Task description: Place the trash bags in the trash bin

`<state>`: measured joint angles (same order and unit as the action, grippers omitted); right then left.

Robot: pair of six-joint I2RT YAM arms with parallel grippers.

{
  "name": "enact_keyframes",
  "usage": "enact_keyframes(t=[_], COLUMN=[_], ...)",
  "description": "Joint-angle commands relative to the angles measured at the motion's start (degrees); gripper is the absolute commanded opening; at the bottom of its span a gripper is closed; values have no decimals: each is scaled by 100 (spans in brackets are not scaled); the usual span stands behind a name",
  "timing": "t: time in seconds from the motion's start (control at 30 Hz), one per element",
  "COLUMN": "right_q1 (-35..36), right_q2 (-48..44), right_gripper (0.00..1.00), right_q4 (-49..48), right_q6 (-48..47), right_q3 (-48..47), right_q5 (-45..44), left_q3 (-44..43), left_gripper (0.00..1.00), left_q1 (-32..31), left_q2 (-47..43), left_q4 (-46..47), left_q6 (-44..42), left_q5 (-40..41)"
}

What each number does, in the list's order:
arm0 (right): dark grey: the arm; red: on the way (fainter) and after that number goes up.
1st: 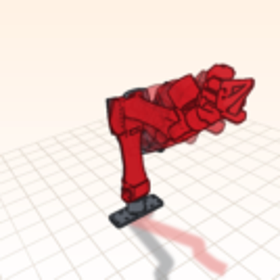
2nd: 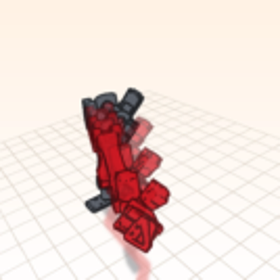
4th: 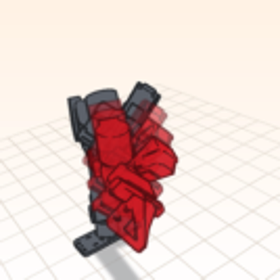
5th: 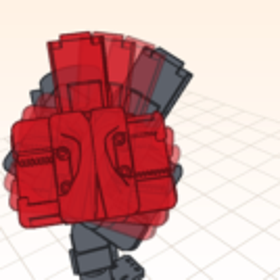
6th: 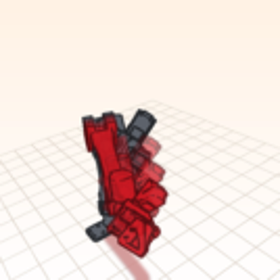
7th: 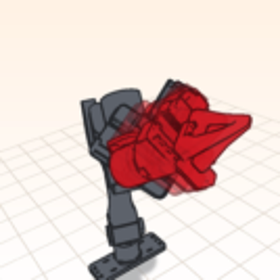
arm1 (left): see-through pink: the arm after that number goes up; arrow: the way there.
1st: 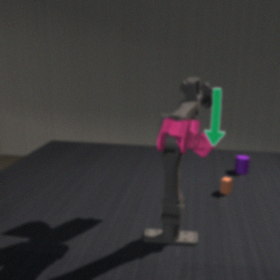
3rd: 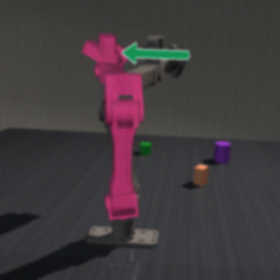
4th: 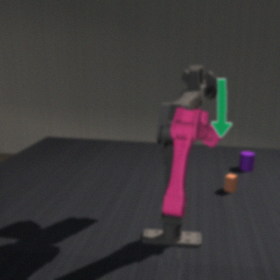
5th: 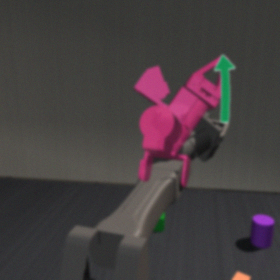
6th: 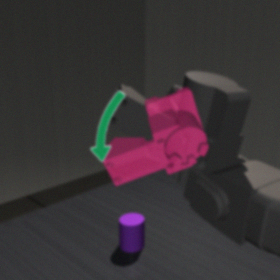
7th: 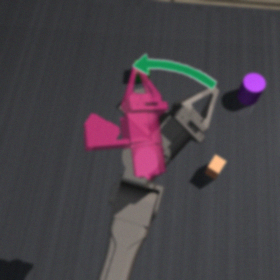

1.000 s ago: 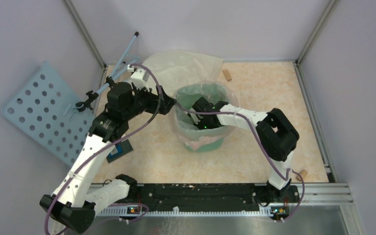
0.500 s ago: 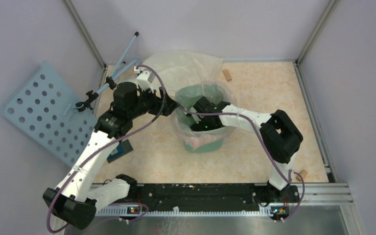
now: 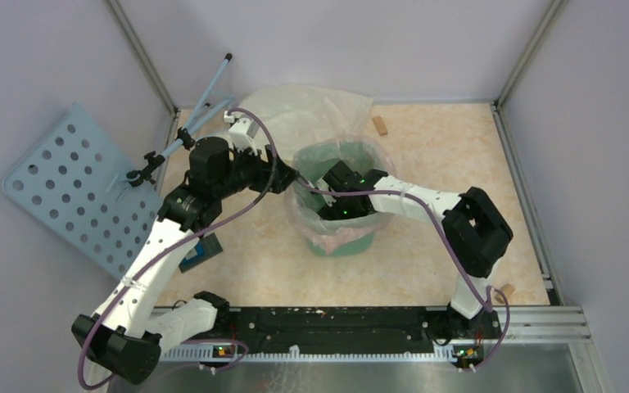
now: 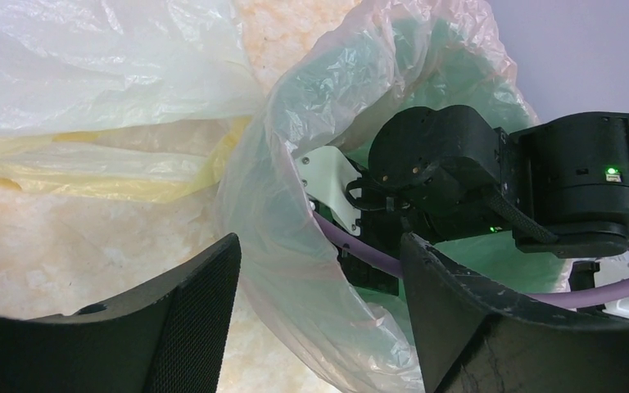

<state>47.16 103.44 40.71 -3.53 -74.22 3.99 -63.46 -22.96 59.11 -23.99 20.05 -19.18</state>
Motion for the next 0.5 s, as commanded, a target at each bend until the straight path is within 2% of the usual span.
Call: enact_keyframes(t=[0.0,0.23,0.47], right_q1=[118,127,133], right_q2=[-458,-767,-1040], right_gripper=[70,42,35], right_q4=[-9,-102,75], right_q6=[139,432,611], right_q3=[-107,-60,-237], right_q5=[79,240,232], left_q3=[-4,-141,43], left_gripper=[75,66,65], left_q1=[17,444,555], left_q2=[-155,-191,-124], left_q4=[125,-110,75], left_q6=[69,139,218], left_q5=[195,289,-213])
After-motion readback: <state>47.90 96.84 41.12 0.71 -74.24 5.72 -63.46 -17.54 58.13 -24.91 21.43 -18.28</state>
